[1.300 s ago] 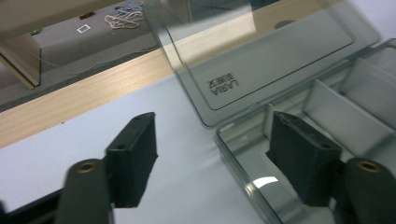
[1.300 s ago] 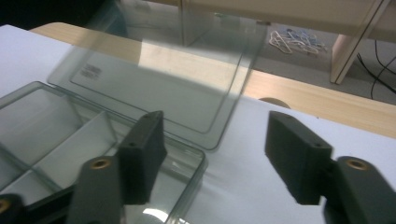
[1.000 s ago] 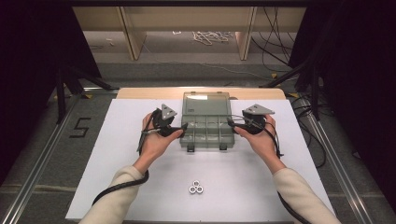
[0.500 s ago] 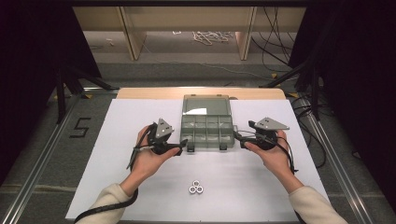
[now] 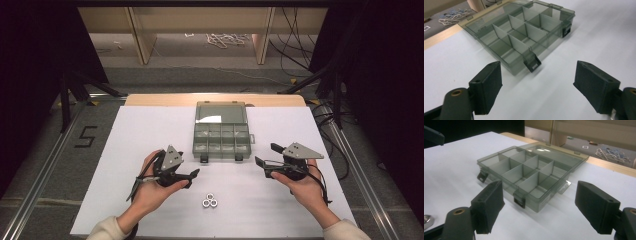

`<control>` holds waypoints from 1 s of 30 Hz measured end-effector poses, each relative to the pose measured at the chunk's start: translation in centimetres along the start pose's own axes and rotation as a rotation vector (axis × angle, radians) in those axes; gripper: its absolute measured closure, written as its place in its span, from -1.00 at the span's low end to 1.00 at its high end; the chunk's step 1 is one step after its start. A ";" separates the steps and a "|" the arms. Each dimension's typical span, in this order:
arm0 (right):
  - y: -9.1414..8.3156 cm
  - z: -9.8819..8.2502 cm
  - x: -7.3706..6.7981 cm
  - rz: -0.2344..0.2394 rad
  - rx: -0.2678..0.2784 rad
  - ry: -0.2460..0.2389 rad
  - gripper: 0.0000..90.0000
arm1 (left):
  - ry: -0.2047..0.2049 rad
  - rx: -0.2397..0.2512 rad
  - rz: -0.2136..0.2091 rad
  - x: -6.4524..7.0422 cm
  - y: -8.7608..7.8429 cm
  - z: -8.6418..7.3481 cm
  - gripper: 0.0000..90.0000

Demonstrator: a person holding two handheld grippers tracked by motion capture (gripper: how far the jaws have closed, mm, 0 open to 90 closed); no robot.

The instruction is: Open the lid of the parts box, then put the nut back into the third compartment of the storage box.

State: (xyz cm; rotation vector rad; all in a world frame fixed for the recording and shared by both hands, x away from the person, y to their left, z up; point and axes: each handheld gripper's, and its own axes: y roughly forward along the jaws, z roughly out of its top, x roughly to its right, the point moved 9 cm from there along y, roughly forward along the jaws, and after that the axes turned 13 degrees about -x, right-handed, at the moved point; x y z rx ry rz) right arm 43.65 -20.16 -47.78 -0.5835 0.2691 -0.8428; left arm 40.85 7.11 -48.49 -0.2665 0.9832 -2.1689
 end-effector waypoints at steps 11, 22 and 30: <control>-2.0 -1.5 -0.6 0.006 0.003 0.015 -0.48 | 0.011 -0.001 -0.003 0.5 -1.5 -1.6 -0.48; -2.9 -1.8 -1.3 0.010 0.022 -0.025 -0.50 | 0.017 0.003 -0.008 0.8 -1.2 -1.6 -0.47; -2.8 -1.5 -1.5 0.016 0.040 -0.034 -0.50 | 0.022 0.007 -0.005 0.8 -1.3 -1.7 -0.46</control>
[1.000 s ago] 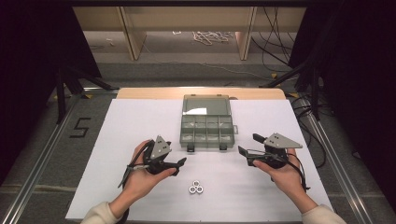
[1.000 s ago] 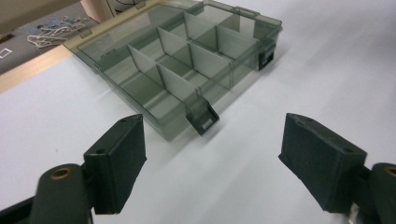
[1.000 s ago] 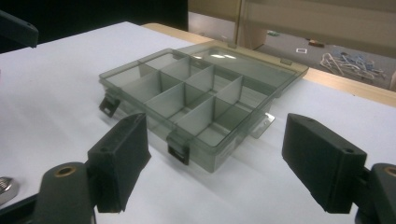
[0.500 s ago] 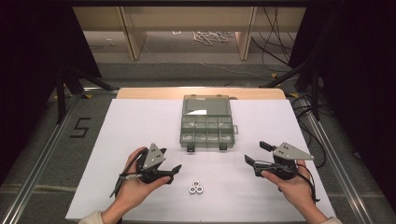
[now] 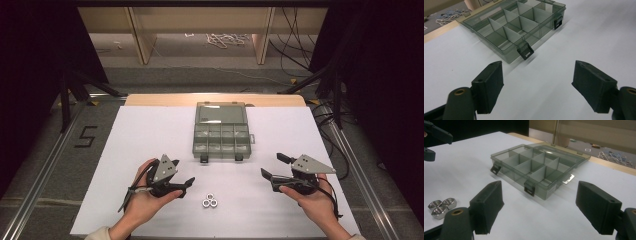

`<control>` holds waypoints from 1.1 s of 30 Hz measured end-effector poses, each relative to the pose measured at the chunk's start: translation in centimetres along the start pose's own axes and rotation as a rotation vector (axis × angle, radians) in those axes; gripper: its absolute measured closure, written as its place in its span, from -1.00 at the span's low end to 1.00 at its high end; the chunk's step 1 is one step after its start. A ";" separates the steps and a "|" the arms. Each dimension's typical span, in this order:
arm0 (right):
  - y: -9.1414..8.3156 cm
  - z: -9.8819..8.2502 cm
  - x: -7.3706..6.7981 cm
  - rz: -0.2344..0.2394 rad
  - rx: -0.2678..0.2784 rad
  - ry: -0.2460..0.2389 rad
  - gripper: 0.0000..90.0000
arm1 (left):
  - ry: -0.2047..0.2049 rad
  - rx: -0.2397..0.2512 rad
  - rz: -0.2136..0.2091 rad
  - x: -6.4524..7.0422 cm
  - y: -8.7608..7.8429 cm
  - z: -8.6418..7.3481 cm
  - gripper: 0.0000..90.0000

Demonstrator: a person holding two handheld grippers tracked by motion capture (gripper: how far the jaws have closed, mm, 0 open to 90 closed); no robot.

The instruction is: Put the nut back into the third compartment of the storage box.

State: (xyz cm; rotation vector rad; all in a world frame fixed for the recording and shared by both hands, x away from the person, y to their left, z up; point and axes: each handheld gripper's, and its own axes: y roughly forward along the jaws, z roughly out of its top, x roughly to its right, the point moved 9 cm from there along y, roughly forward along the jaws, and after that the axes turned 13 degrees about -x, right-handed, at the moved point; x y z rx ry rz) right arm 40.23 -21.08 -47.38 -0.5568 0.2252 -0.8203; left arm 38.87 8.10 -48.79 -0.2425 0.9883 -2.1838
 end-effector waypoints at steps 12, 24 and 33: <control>0.2 -0.3 -0.2 0.020 -0.036 0.001 -0.50 | 0.020 -0.085 -0.028 1.0 0.4 0.0 -0.43; 0.3 -0.2 -0.4 0.014 -0.034 -0.007 -0.50 | 0.093 -0.284 -0.133 3.8 2.9 -0.9 -0.43; 0.3 -0.5 -0.5 0.020 -0.064 -0.005 -0.50 | 0.206 -0.424 -0.189 6.5 4.3 -1.6 -0.35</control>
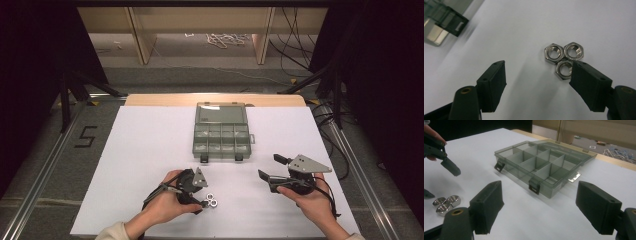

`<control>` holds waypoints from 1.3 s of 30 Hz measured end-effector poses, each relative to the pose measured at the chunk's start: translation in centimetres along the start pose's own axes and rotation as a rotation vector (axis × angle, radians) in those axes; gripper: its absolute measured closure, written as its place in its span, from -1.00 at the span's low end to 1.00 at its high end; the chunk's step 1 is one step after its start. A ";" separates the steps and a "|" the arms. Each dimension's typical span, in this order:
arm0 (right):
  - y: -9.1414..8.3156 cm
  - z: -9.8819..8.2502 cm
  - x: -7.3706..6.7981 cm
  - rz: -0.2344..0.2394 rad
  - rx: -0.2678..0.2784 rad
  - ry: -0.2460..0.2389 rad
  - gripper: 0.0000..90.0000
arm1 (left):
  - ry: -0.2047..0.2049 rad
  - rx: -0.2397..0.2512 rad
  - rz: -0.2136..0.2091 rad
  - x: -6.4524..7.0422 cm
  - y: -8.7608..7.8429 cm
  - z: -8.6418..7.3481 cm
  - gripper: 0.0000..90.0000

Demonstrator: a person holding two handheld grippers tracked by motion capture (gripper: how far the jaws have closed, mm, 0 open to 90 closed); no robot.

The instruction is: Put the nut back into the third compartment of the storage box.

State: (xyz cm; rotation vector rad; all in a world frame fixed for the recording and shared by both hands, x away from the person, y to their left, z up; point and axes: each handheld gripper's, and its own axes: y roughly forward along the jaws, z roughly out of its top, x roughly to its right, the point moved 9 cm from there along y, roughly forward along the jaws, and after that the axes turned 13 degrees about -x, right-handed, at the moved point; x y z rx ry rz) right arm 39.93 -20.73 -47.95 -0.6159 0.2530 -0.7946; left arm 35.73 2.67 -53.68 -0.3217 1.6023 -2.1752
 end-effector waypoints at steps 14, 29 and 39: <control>0.3 0.2 -0.1 0.007 0.032 -0.003 -0.50 | 0.076 -0.097 -0.058 1.9 1.2 -0.1 -0.08; 0.3 0.2 -0.2 0.015 0.030 0.000 -0.49 | 0.079 -0.153 -0.113 2.0 1.2 0.1 0.24; 0.3 0.1 -0.4 0.026 0.020 0.009 -0.49 | 0.088 -0.168 -0.099 2.0 1.0 -0.2 0.48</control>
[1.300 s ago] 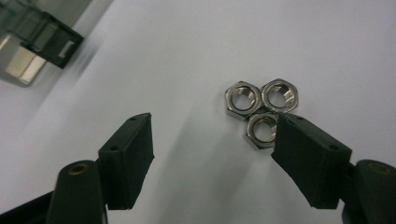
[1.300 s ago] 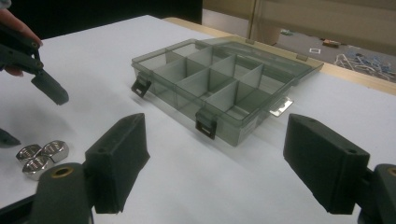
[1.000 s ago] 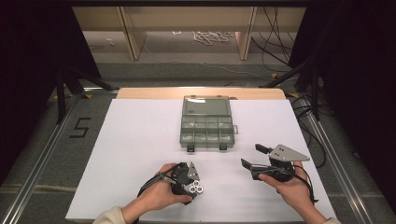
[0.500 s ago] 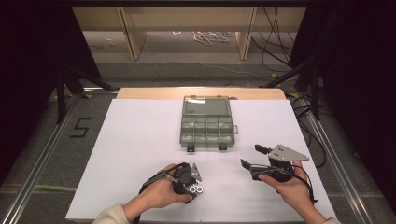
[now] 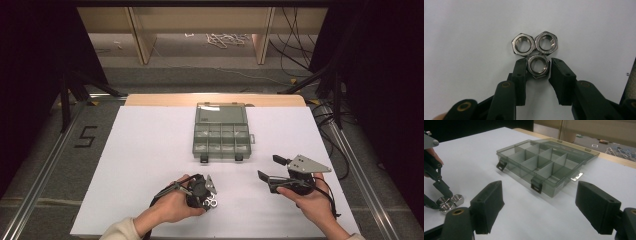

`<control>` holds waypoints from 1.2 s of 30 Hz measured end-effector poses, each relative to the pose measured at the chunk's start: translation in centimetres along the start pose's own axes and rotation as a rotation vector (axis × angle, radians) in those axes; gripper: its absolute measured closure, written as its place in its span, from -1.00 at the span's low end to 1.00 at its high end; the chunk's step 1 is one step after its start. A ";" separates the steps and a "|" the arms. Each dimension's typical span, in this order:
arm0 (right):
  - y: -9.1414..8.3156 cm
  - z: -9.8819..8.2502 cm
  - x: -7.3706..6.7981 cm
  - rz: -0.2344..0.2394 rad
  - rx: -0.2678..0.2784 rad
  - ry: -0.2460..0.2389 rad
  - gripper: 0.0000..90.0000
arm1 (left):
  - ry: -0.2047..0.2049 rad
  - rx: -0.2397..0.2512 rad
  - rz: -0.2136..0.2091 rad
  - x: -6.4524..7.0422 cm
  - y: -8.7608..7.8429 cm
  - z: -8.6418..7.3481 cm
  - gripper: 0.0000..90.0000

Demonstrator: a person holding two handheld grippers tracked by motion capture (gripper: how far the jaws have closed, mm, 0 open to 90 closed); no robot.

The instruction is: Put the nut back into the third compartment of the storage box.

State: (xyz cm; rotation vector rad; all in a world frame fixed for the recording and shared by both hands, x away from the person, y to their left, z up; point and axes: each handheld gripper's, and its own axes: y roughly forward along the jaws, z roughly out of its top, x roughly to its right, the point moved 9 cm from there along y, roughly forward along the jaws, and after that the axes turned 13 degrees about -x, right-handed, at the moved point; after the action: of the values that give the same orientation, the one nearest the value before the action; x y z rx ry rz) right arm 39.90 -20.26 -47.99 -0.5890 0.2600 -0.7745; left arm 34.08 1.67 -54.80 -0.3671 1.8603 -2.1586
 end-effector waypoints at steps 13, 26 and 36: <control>0.0 0.1 0.1 -0.008 0.012 -0.012 -0.49 | -0.061 0.039 0.004 0.3 0.1 0.1 0.56; 0.0 0.1 0.1 -0.007 0.012 -0.015 -0.49 | -0.073 0.042 0.005 0.2 0.0 0.0 0.56; 0.0 0.1 0.1 -0.008 0.009 -0.020 -0.49 | -0.078 0.056 0.009 0.2 -0.6 -0.1 0.56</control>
State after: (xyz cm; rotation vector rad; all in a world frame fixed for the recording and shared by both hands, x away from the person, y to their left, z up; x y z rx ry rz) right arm 40.01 -20.35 -47.90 -0.5896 0.2356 -0.7772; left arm 33.83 1.77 -54.21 -0.4241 1.7526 -2.1535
